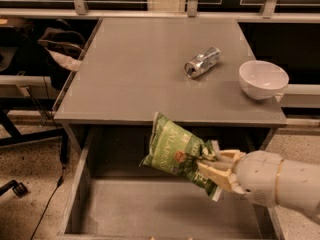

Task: Pick green jalapeno chip bag from top drawer and place on counter

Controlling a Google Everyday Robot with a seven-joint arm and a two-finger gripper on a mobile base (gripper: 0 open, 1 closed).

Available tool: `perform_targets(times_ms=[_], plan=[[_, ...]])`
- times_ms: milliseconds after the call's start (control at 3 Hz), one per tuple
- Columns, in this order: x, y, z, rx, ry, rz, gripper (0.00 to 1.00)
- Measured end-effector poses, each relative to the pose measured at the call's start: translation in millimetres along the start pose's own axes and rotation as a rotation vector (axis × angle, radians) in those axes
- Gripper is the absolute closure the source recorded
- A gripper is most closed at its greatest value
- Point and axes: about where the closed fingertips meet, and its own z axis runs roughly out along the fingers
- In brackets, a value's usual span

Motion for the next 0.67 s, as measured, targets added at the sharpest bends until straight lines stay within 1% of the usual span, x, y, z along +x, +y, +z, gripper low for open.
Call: perform_targets(times_ms=[333,667], plan=[[-40,3,-31,-0.096,-0.101,0.005,1.0],[-46,26,-37,-0.191,-0.106,-0.01,1.0]])
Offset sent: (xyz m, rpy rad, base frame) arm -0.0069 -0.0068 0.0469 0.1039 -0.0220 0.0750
